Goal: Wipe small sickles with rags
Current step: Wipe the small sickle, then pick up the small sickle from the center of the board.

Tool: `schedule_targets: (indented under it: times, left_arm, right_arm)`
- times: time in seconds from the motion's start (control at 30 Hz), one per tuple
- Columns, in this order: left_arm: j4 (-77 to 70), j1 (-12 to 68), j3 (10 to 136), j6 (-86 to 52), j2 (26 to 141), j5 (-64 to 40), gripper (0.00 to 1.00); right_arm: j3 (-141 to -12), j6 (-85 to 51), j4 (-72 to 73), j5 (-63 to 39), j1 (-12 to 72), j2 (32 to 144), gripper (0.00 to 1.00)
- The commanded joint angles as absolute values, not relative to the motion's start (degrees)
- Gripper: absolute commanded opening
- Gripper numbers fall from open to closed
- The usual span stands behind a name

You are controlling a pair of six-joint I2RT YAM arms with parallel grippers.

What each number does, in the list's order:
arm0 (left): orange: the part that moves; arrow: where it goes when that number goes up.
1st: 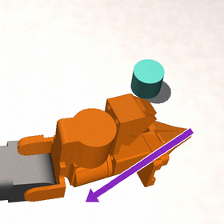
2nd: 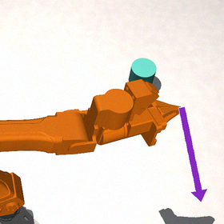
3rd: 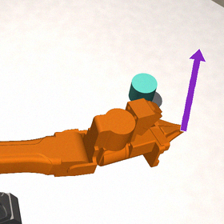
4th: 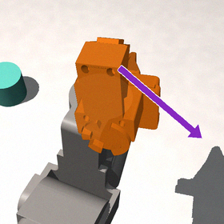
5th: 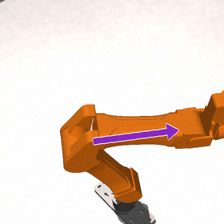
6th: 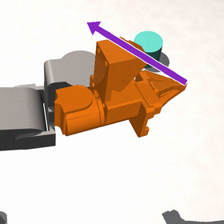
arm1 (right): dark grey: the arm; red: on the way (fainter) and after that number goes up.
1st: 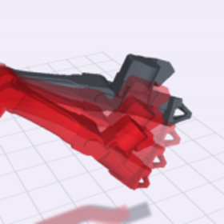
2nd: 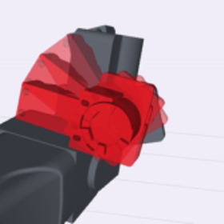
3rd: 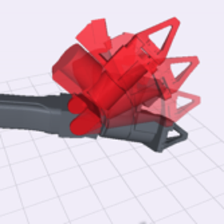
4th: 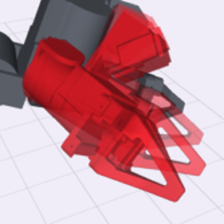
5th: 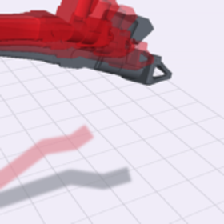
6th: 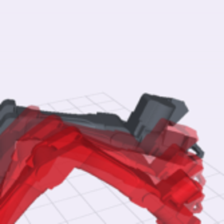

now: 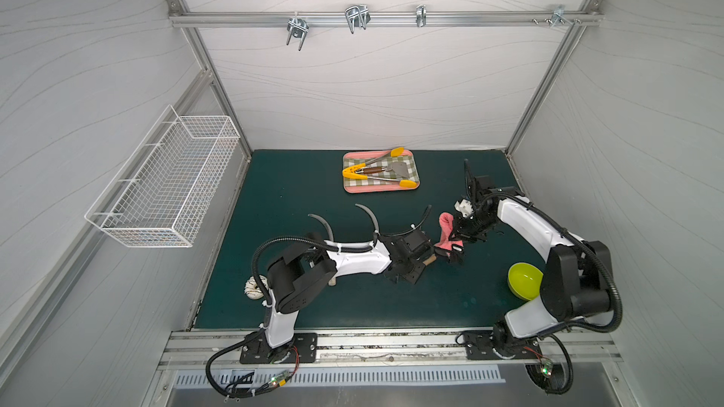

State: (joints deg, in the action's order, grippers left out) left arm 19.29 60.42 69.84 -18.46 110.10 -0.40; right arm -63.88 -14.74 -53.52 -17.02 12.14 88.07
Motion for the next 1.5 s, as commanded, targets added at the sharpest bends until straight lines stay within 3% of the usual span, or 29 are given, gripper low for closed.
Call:
schedule_targets:
  times: [0.0,0.43,0.87,1.2,1.37,1.47]
  left_arm:
    - [25.33,60.29,74.25,-16.09,111.89,0.19,0.48]
    - [28.93,59.59,81.46,-11.12,115.85,-1.18,0.52]
    - [31.55,58.8,90.04,-7.21,122.0,-3.54,0.5]
    - [30.45,58.71,89.78,-7.83,124.08,-5.03,0.26]
    - [29.3,58.41,88.84,-9.42,123.59,-5.01,0.0]
    - [28.04,57.69,87.4,-10.61,122.06,-5.18,0.0]
  right_arm:
    - [-63.56,-12.8,-55.72,-19.08,11.29,86.67,0.17]
    - [-62.92,-10.99,-55.04,-24.13,7.74,84.17,0.18]
    - [-62.75,-12.12,-54.5,-24.7,7.31,82.98,0.19]
    - [-62.24,-12.02,-54.27,-24.98,5.46,82.62,0.18]
    - [-61.9,-12.3,-53.98,-25.11,4.74,82.28,0.18]
    - [-62.13,-12.92,-53.68,-25.05,4.49,81.77,0.18]
